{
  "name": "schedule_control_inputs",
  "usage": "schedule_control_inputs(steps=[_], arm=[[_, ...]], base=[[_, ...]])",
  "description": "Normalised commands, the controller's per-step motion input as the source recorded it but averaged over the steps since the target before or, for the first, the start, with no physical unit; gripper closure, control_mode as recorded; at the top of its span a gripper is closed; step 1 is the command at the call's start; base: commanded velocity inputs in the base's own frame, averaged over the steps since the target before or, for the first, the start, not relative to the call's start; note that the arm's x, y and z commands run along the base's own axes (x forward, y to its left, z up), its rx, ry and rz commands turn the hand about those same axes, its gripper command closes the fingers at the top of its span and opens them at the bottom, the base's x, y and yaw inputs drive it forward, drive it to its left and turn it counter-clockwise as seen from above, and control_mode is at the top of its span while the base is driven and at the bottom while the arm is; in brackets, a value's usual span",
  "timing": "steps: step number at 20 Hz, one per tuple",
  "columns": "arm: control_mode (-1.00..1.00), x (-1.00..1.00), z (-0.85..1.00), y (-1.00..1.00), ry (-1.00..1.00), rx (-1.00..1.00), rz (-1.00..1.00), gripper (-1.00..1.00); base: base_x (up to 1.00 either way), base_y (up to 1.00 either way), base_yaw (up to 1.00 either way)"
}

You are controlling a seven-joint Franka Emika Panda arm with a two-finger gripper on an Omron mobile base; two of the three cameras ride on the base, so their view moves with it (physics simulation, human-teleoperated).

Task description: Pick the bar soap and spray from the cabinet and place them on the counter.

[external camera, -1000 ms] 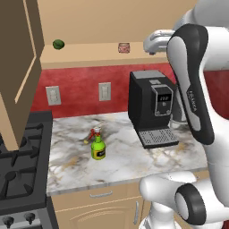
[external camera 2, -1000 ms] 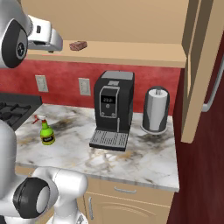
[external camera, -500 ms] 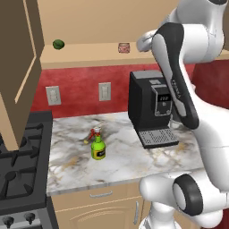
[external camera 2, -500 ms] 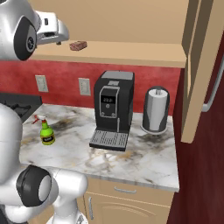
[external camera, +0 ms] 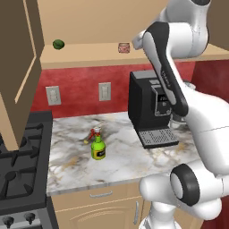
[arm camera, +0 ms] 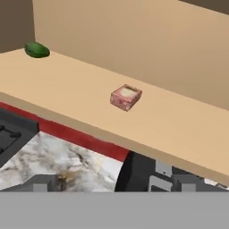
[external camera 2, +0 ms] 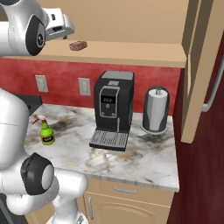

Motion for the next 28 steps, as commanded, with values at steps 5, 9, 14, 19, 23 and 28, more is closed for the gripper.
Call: schedule_control_inputs(steps=[5,9,14,19,23,28], arm=[[-1.00,0.02,0.00,0.01,-0.05,0.01,0.00,-1.00],[-1.00,0.00,-0.08,0.02,0.00,0.05,-0.03,-1.00],[-1.00,0.07,-0.15,0.09,-0.01,0.04,-0.11,-1.00],[-1.00,0.20,-0.07,0.12,-0.01,0.00,-0.15,-1.00],[-1.00,0.28,-0.09,0.12,-0.03,0.01,-0.18,-1.00],[-1.00,0.22,-0.12,0.03,-0.02,0.04,-0.14,-1.00]], base=[[0.00,0.00,0.00],[0.00,0.00,0.00],[0.00,0.00,0.00],[0.00,0.00,0.00],[0.00,0.00,0.00],[0.00,0.00,0.00]])
